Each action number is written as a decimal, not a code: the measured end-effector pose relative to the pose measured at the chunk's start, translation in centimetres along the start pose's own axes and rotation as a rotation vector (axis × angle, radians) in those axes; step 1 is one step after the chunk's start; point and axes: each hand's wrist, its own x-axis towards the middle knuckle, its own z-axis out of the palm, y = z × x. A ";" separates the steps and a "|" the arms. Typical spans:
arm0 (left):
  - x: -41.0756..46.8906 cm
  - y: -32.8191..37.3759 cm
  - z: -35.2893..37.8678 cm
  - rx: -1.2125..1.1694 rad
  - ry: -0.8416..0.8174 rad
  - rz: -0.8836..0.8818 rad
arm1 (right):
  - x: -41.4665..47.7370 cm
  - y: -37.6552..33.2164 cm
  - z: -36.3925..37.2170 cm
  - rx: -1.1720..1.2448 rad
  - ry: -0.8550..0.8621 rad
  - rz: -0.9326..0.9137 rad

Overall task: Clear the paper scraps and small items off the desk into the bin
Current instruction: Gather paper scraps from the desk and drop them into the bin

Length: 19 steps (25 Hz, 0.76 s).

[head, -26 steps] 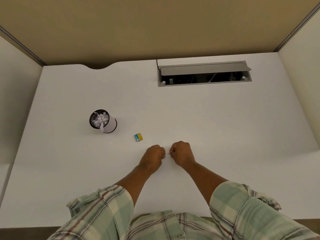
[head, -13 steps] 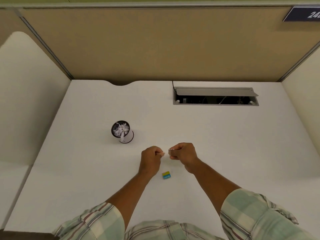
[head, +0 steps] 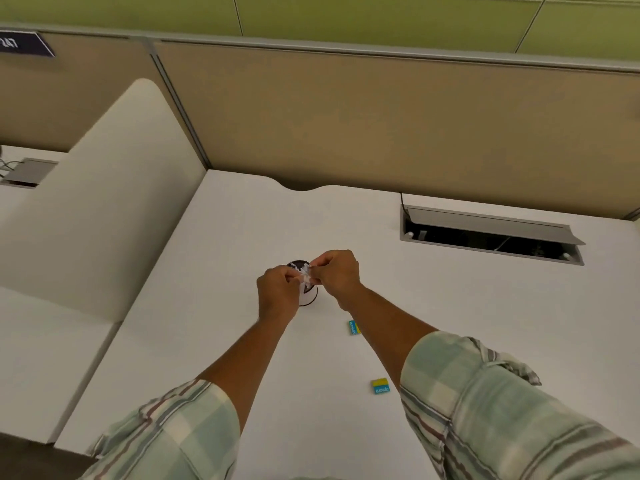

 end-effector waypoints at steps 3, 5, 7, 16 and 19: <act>1.7 -0.9 -0.2 0.054 -0.005 -0.029 | 1.5 -0.3 1.8 -0.149 0.016 -0.022; 2.5 -1.4 -0.2 0.067 -0.026 -0.042 | 2.4 -0.1 2.5 -0.265 -0.006 -0.061; 3.2 -1.8 -0.3 0.059 -0.051 -0.051 | 3.0 -0.2 2.8 -0.406 -0.039 -0.088; 3.7 -2.3 -0.4 0.057 -0.041 -0.096 | 3.2 -0.8 3.1 -0.475 -0.026 -0.170; 3.4 -2.0 -0.6 0.033 -0.025 -0.025 | 3.0 -0.8 2.4 -0.415 -0.055 -0.189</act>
